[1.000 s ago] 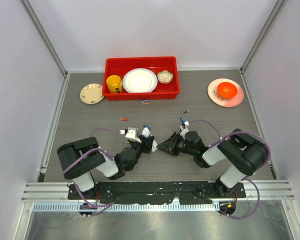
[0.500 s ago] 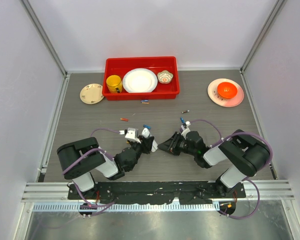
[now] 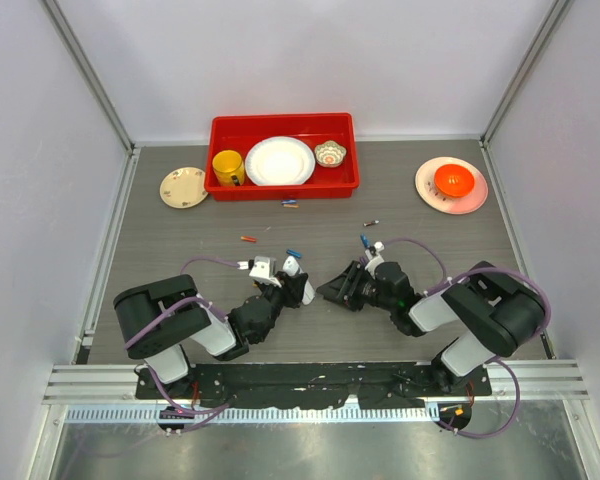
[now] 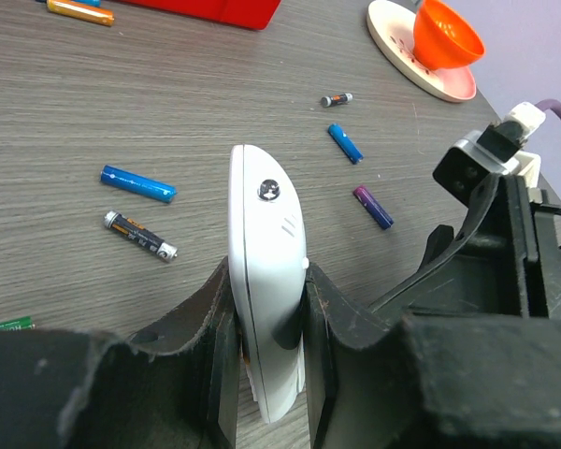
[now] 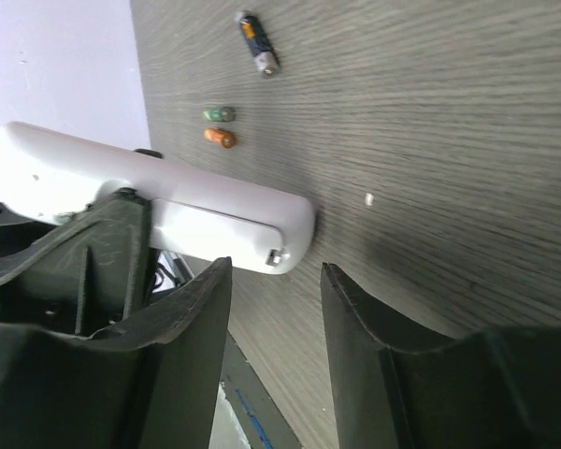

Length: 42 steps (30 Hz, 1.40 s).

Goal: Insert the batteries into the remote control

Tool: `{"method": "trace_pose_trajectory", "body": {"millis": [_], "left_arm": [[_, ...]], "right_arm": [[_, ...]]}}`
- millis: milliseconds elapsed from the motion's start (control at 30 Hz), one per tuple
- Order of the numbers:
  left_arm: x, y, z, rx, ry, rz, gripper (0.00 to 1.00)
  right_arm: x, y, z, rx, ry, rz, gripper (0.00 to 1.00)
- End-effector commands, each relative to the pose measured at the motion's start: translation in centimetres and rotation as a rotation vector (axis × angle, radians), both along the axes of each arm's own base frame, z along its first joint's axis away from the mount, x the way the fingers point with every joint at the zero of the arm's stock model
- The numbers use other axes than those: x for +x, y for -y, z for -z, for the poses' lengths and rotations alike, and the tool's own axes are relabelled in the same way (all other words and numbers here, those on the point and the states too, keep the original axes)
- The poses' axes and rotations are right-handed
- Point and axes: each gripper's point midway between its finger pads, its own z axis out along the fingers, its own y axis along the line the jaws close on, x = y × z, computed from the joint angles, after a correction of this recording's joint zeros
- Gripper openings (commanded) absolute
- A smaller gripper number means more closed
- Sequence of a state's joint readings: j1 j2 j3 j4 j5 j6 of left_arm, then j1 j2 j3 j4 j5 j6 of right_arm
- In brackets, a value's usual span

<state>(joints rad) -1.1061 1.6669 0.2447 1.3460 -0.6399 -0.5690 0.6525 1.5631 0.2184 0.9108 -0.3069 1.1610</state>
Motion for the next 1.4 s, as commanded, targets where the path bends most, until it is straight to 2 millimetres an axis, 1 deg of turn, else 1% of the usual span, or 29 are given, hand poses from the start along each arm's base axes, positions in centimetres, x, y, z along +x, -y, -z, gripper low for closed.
{"method": "trace_pose_trajectory", "body": {"millis": [0, 100, 300, 500, 700, 1033, 1133, 1200, 1267, 1367], "left_arm": [[0.4, -0.4, -4.1, -0.159, 0.088, -0.040, 0.00], [0.4, -0.2, -4.1, -0.160, 0.088, -0.037, 0.00], [0.4, -0.1, -4.3, -0.166, 0.090, -0.029, 0.00], [0.3, 0.1, -4.3, -0.169, 0.087, -0.023, 0.00], [0.3, 0.2, -4.2, -0.171, 0.084, -0.017, 0.00], [0.3, 0.4, -4.2, -0.170, 0.084, -0.011, 0.00], [0.3, 0.3, -4.1, -0.163, 0.086, -0.012, 0.00], [0.3, 0.2, -4.1, -0.159, 0.090, -0.017, 0.00], [0.4, 0.1, -4.2, -0.154, 0.094, -0.022, 0.00], [0.4, 0.0, -4.3, -0.152, 0.097, -0.026, 0.00]], "right_arm": [[0.7, -1.0, -3.5, 0.085, 0.110, -0.029, 0.50], [0.7, -1.6, -3.9, 0.107, 0.107, -0.052, 0.50], [0.4, -2.2, -3.0, 0.111, 0.073, -0.076, 0.50], [0.2, -3.0, -3.0, 0.124, 0.064, -0.100, 0.50], [0.5, -3.2, -3.3, 0.138, 0.068, -0.096, 0.50], [0.5, -3.4, -3.2, 0.153, 0.058, -0.097, 0.49], [0.5, -3.3, -3.0, 0.148, 0.049, -0.095, 0.51], [0.2, -3.2, -2.8, 0.142, 0.042, -0.095, 0.54], [0.2, -3.1, -3.0, 0.142, 0.047, -0.094, 0.56], [0.1, -3.1, -3.0, 0.134, 0.045, -0.099, 0.56]]}}
